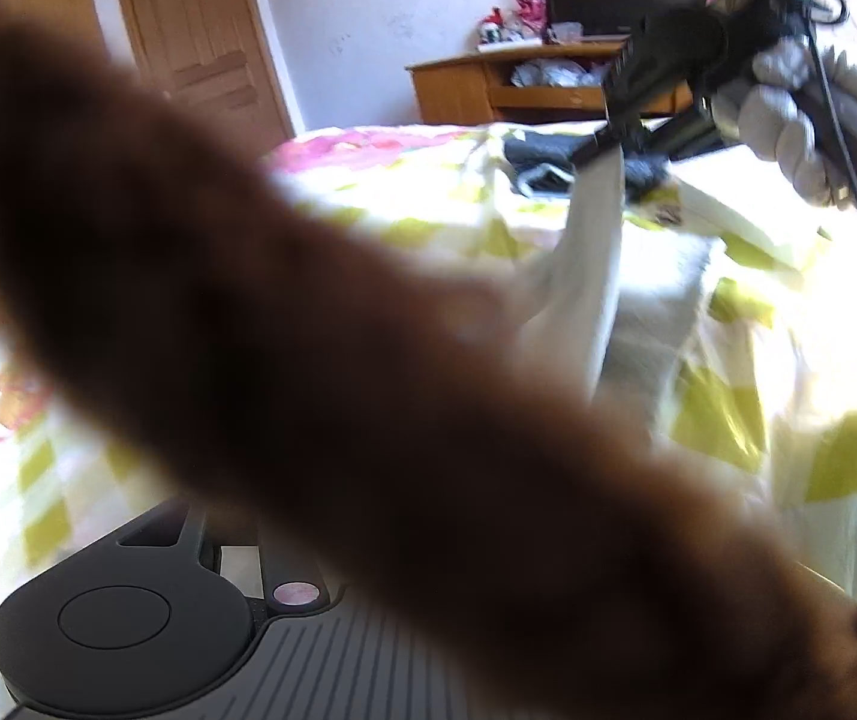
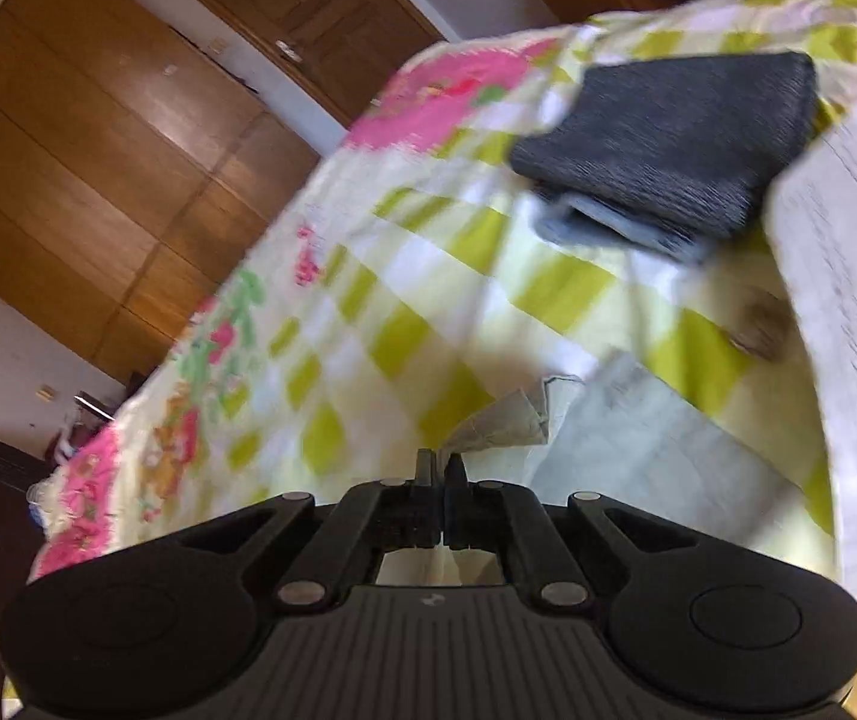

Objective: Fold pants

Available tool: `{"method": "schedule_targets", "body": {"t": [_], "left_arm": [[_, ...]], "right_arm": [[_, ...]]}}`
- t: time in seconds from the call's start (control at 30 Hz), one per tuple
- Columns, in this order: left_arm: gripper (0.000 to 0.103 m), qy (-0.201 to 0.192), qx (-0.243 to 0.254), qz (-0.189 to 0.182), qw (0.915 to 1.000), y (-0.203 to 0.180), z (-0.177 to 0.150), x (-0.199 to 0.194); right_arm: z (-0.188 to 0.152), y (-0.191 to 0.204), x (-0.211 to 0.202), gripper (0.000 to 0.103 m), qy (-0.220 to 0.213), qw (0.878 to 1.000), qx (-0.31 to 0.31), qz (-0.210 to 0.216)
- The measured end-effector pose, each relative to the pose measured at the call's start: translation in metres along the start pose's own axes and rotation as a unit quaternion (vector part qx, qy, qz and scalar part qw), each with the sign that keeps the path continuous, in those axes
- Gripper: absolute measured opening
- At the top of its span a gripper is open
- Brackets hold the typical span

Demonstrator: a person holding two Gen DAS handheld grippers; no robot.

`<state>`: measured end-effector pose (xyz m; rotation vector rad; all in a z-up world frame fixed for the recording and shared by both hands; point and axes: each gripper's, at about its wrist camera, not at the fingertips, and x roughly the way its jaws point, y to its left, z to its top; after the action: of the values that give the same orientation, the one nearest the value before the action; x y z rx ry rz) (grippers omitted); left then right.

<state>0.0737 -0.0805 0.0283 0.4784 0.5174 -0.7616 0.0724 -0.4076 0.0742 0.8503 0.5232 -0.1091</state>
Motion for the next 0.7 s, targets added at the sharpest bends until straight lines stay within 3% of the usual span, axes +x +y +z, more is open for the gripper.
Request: {"method": "schedule_targets", "body": {"t": [0.07, 0.13, 0.2, 0.3, 0.37, 0.63, 0.7], "left_arm": [[0.049, -0.016, -0.003, 0.006, 0.9999, 0.004, 0.009, -0.011], [0.049, -0.025, -0.004, 0.004, 0.9997, 0.004, 0.014, -0.017], [0.050, -0.021, -0.007, -0.006, 0.9997, -0.001, 0.012, -0.013], [0.050, 0.013, -0.003, -0.025, 0.9996, -0.016, -0.002, 0.008], [0.050, 0.033, 0.003, -0.035, 0.9988, -0.025, -0.010, 0.017], [0.050, 0.039, 0.017, -0.046, 0.9980, -0.038, -0.012, 0.021], [0.050, 0.040, 0.012, -0.046, 0.9981, -0.036, -0.011, 0.022]], "right_arm": [[0.011, 0.015, -0.022, 0.020, -0.030, 0.999, -0.003, 0.045], [0.009, 0.009, -0.039, 0.020, -0.043, 0.998, -0.001, 0.052], [-0.006, -0.015, -0.038, 0.020, -0.032, 0.999, 0.012, 0.014], [-0.029, -0.066, -0.012, 0.020, 0.022, 0.996, 0.048, -0.071], [-0.036, -0.089, -0.006, 0.020, 0.026, 0.992, 0.064, -0.103], [-0.037, -0.097, -0.019, 0.020, 0.016, 0.993, 0.056, -0.100], [-0.037, -0.097, -0.018, 0.021, 0.005, 0.992, 0.040, -0.120]]}}
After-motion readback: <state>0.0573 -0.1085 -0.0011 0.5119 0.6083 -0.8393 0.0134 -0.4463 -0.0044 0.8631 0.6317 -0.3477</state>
